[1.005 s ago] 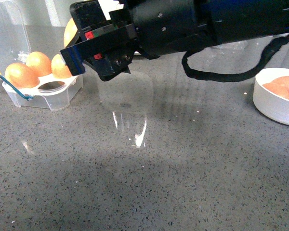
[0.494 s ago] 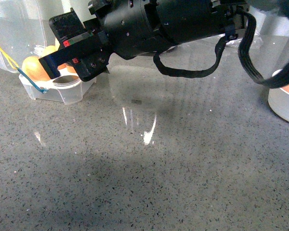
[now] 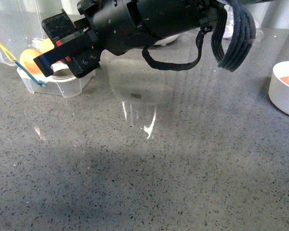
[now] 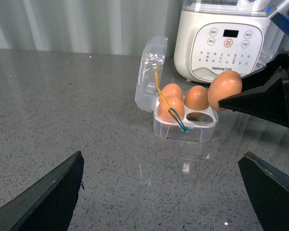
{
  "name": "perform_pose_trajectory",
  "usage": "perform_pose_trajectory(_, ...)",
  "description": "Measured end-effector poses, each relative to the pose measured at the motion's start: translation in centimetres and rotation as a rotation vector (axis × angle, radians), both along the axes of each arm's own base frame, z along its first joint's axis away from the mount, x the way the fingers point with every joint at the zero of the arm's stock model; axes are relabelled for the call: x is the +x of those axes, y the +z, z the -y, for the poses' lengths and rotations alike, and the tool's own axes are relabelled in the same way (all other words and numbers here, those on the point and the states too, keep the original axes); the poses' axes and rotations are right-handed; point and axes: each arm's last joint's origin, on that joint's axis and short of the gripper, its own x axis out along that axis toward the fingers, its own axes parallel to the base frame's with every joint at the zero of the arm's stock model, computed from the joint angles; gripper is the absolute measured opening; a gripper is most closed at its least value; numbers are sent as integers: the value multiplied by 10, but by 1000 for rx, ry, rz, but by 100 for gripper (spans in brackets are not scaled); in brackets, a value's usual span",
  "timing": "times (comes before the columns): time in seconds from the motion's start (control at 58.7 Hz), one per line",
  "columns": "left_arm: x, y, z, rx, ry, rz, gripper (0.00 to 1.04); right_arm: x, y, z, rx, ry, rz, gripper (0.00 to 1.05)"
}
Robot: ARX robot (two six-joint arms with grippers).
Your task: Put egg into box
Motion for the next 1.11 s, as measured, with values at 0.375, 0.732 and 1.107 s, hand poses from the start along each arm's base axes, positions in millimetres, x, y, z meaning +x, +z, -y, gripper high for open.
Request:
perform_pose_trajectory(0.375, 0, 0, 0, 0, 0, 0, 98, 5, -2, -9, -18, 11, 1, 42)
perform_pose_trajectory(0.732, 0, 0, 0, 0, 0, 0, 98, 5, -6, -14, -35, 12, -6, 43)
perform_pose_trajectory(1.107, 0, 0, 0, 0, 0, 0, 98, 3, 1, -13, -24, 8, 11, 99)
